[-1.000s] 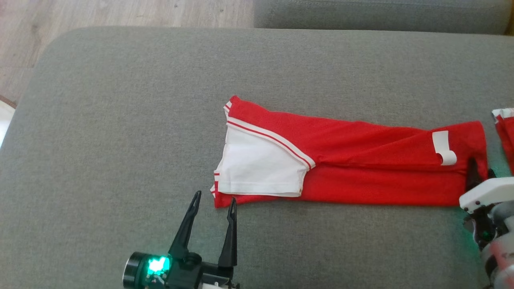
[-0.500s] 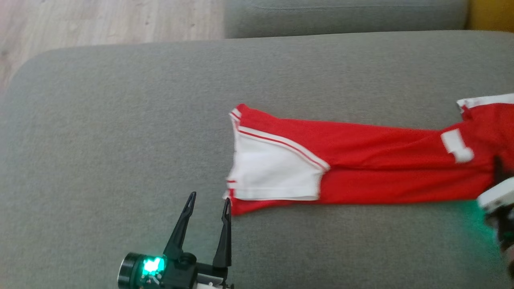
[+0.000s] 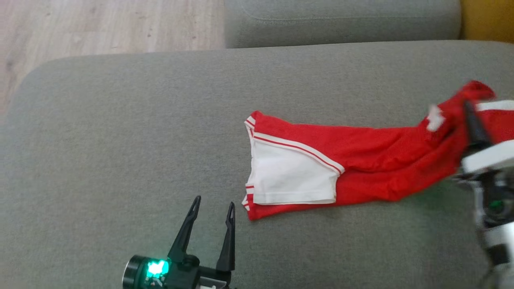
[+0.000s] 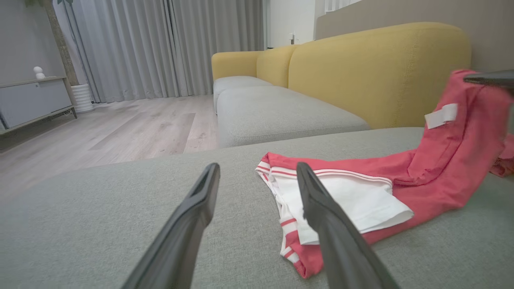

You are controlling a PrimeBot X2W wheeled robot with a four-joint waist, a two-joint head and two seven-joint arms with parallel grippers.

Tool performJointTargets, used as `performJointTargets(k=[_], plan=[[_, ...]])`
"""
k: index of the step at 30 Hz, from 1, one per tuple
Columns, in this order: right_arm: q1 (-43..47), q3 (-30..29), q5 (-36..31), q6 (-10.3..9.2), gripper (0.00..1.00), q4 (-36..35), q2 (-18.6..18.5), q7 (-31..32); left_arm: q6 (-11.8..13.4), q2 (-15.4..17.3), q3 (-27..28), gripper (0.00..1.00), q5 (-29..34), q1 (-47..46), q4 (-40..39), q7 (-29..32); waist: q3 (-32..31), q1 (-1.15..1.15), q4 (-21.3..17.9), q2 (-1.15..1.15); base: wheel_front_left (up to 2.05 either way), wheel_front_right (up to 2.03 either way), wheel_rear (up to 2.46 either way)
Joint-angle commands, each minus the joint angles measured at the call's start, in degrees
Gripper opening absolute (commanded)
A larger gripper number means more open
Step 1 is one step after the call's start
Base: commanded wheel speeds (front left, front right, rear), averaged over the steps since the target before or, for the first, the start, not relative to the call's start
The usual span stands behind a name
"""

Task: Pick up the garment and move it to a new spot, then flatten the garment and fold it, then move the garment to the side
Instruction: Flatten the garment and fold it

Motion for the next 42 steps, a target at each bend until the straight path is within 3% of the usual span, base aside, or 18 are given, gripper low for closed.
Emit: performJointTargets(k=[1, 6, 10, 15, 18, 19, 20, 21, 28, 31, 35, 39, 42], plan=[[-0.64, 1.32, -0.25, 0.39, 0.0, -3.64, 1.16, 0.8, -0.3, -0.64, 1.95, 1.0, 0.43, -0.59, -1.44, -0.53, -0.19, 0.0, 0.82, 0.0, 0.0, 0.0, 0.0], [-0.22, 3.92, -2.84, 0.39, 0.0, -9.41, 9.96, 4.98, -1.29, -0.47, 1.94, 1.0, 1.09, -0.58, -1.03, -0.53, -0.04, 0.0, 2.92, 0.0, 0.0, 0.0, 0.0], [-1.03, 6.01, -5.91, 0.39, 0.0, -10.14, 15.64, 7.52, -1.95, -0.36, 1.89, 1.0, 1.57, -0.77, -0.69, -0.53, 0.52, 0.0, 4.5, 0.0, 0.0, 0.0, 0.0], [-2.16, 10.46, -6.82, 0.39, 0.0, -8.28, 17.59, 8.72, -2.76, -0.71, 1.52, 1.0, 1.98, -1.58, 0.19, -0.53, 1.4, 0.0, 6.41, 0.0, 0.0, 0.0, 0.0], [-2.84, 15.49, -3.96, 0.39, 0.0, -6.73, 17.65, 7.18, -3.05, -0.94, 1.5, 1.0, 2.17, -2.11, 0.63, -0.53, 1.77, 0.0, 7.07, 0.0, 0.0, 0.0, 0.0], [-3.11, 17.21, -2.97, 0.39, 0.15, -6.09, 17.65, 6.64, -3.07, -1.03, 1.53, 1.0, 2.24, -2.27, 0.69, -0.53, 1.87, 0.0, 7.21, 0.0, 0.0, 0.0, 0.0], [-3.4, 18.79, -1.86, 0.39, 0.41, -5.6, 17.66, 6.01, -3.08, -1.13, 1.56, 1.0, 2.31, -2.39, 0.72, -0.53, 1.92, 0.0, 7.3, 0.0, 0.0, 0.0, 0.0], [-3.71, 19.89, -0.84, 0.39, 1.0, -4.85, 17.66, 4.85, -3.09, -1.22, 1.6, 1.0, 2.36, -2.49, 0.76, -0.53, 1.89, 0.0, 7.35, 0.0, 0.0, 0.0, 0.0], [-5.85, 23.05, -1.31, 0.39, 1.0, -1.34, 17.67, -3.15, -3.02, -1.6, 2.25, 1.0, 2.31, -2.44, 1.06, -0.53, 0.66, 0.0, 6.39, 0.0, 0.0, 0.0, 0.0], [-5.8, 21.54, -8.6, 0.39, 1.0, -1.57, 15.99, -9.1, -2.89, -1.73, 3.17, 1.0, 1.75, -2.01, 0.66, -0.53, -0.38, 0.0, 5.11, 0.0, 0.0, 0.0, 0.0], [-2.74, 19.79, -18.98, 0.39, 1.0, -3.58, 10.14, -16.61, -2.77, -2.11, 5.36, 1.0, -0.2, -0.79, 0.15, -0.53, -2.25, 0.0, 2.5, 0.0, 0.0, 0.0, 0.0], [2.97, 15.53, -28.38, 0.39, 1.0, -3.78, 6.01, -19.24, -2.31, -2.46, 7.69, 1.0, -1.55, 0.67, -0.12, -0.53, -4.78, 0.0, 0.09, 0.0, 0.0, 0.0, 0.0], [7.83, 10.69, -34.78, 0.39, 1.0, -3.85, 5.27, -19.58, -1.93, -2.73, 9.12, 1.0, -1.9, 1.59, -0.37, -0.53, -6.03, 0.0, -1.29, 0.0, 0.0, 0.0, 0.0]])
